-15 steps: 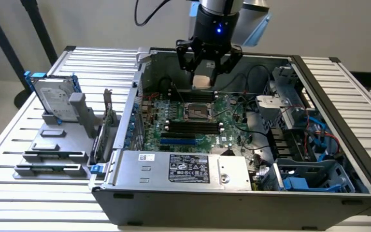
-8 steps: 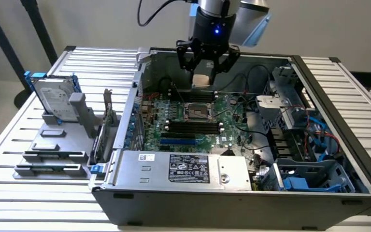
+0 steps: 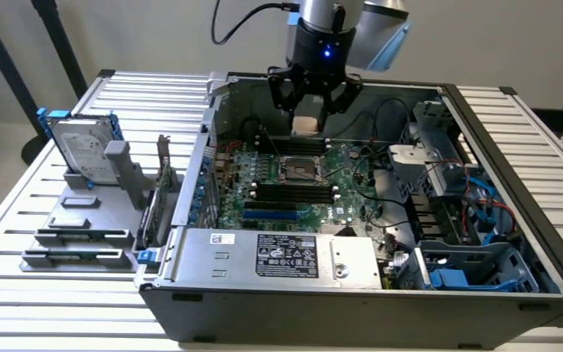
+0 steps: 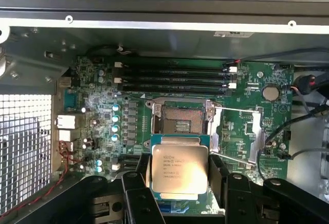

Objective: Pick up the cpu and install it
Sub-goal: 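Pick up the cpu and move it towards the insertion slot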

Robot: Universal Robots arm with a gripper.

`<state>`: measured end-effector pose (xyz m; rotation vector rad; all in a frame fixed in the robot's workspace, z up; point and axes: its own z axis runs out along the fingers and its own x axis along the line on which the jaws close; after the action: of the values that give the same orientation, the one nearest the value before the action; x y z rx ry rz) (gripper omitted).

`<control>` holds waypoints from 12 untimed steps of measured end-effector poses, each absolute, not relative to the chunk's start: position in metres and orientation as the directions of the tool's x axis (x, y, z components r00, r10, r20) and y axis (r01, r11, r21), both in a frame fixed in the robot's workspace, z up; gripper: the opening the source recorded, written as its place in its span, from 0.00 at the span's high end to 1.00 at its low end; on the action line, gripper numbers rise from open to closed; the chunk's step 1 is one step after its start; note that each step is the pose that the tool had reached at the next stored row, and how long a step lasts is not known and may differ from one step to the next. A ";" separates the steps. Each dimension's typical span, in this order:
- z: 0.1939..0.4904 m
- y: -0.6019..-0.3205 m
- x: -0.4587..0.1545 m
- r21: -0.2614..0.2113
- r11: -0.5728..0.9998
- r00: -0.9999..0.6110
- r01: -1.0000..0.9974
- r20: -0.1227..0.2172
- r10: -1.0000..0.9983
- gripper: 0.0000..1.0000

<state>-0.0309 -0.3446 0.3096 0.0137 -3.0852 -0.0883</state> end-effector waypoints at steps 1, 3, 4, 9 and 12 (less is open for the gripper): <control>0.308 -0.345 -0.031 0.057 0.998 -0.998 -0.005 0.054 -0.009 0.45; 0.304 -0.345 -0.031 0.056 0.998 -0.999 -0.002 0.053 -0.004 0.45; 0.302 -0.345 -0.031 0.056 0.998 -0.999 0.000 0.052 -0.003 0.45; 0.293 -0.344 -0.031 0.055 0.998 -0.999 0.003 0.049 0.000 0.45; 0.289 -0.343 -0.031 0.055 0.998 -0.999 0.003 0.046 0.000 0.45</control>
<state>-0.0309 -0.3427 0.2894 -0.0022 -3.0942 -0.0854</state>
